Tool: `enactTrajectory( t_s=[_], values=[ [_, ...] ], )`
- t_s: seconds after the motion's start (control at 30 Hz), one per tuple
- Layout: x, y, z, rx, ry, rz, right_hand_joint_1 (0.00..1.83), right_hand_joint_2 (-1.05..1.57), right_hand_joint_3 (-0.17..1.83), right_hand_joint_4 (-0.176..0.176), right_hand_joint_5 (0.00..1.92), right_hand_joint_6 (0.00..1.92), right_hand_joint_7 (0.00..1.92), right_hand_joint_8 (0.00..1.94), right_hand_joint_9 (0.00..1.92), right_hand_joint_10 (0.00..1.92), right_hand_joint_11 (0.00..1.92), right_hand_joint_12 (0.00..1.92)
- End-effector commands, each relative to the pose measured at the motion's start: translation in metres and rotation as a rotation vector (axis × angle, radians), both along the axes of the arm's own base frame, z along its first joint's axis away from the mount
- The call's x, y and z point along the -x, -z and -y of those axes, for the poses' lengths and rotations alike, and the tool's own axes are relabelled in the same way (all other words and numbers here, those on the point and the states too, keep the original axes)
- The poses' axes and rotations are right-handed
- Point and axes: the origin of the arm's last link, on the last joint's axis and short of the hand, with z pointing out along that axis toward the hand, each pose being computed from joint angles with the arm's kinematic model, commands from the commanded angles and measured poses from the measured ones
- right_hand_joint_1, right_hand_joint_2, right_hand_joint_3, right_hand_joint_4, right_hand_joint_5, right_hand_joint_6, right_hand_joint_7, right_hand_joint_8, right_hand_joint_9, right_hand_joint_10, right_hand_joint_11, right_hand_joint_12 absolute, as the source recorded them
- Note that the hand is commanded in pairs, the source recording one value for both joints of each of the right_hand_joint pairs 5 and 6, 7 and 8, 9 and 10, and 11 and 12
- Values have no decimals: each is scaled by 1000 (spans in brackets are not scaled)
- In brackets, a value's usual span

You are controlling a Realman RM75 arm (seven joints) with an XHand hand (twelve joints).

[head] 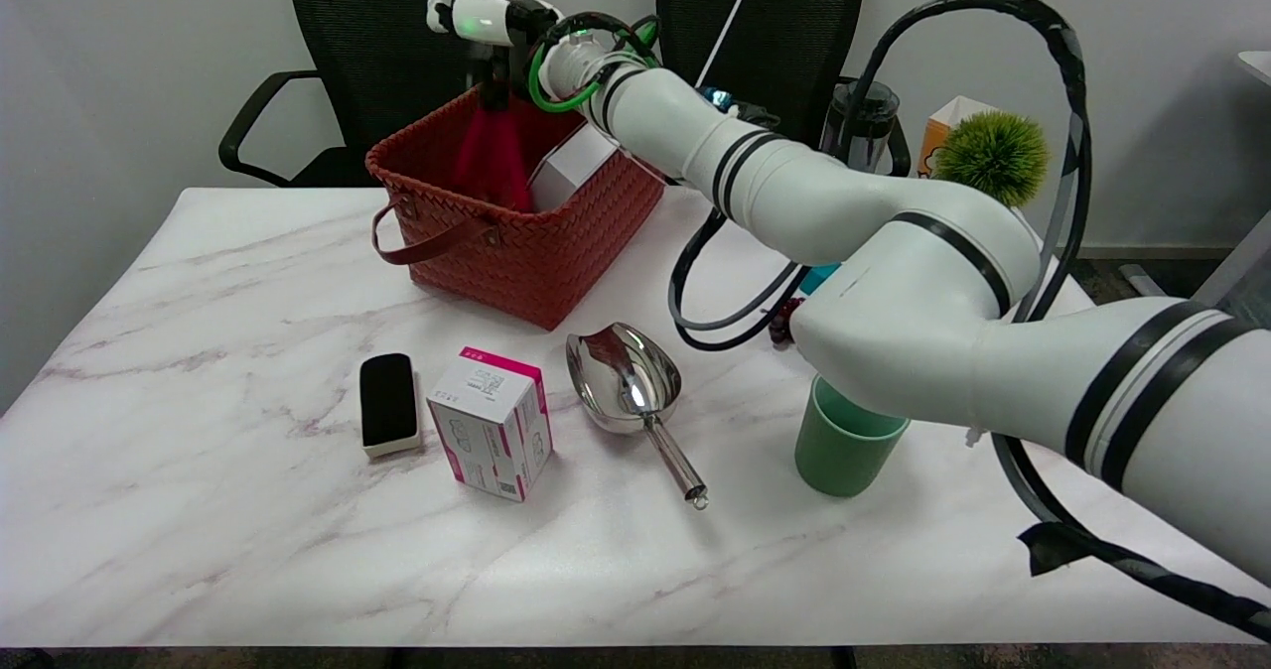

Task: Place the flexible tripod into the brown storage basket.

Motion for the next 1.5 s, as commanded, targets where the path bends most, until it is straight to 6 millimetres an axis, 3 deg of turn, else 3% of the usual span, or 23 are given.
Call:
enactTrajectory(
  t_s=[0.03, 0.2, 0.33, 0.53, 0.67, 0.73, 0.87, 1.03, 1.17, 1.27, 1.37, 1.5],
  values=[
    [-2, -9, 1, 6, -27, -33, 1280, 605, 1161, 0, 996, 996, 59, 59, 0, 0, 0, 0],
    [-7, -7, 0, 0, -46, -27, 1301, 511, 1063, 0, 802, 802, 40, 40, 0, 0, 0, 0],
    [-29, -11, 0, -11, -118, -16, 1298, 502, 1028, 0, 780, 780, 63, 63, 0, 0, 0, 0],
    [-91, -52, -12, -16, -336, -182, 1294, 540, 972, 0, 858, 858, 233, 233, 36, 36, 5, 5],
    [-115, -86, -34, -4, -452, -219, 1298, 478, 1022, 0, 780, 780, 295, 295, 252, 252, 307, 307],
    [-110, -109, -46, 21, -476, -225, 1301, 445, 1057, 0, 662, 662, 358, 358, 426, 426, 493, 493],
    [-78, -155, -65, 97, -461, -247, 1288, 460, 1054, 0, 647, 647, 474, 474, 557, 557, 597, 597],
    [-36, -199, -98, 161, -434, -297, 1267, 609, 893, 0, 815, 815, 1042, 1042, 813, 813, 814, 814],
    [8, -211, -128, 217, -447, -326, 1232, 706, 797, 0, 896, 896, 1177, 1177, 1011, 1011, 954, 954],
    [28, -215, -145, 260, -470, -321, 1210, 772, 733, 0, 906, 906, 1228, 1228, 1135, 1135, 1058, 1058],
    [32, -216, -156, 253, -471, -358, 1197, 806, 688, 0, 884, 884, 1260, 1260, 1214, 1214, 1127, 1127],
    [21, -219, -169, 243, -501, -463, 1230, 723, 684, 0, 779, 779, 1216, 1216, 1197, 1197, 1131, 1131]
  ],
)
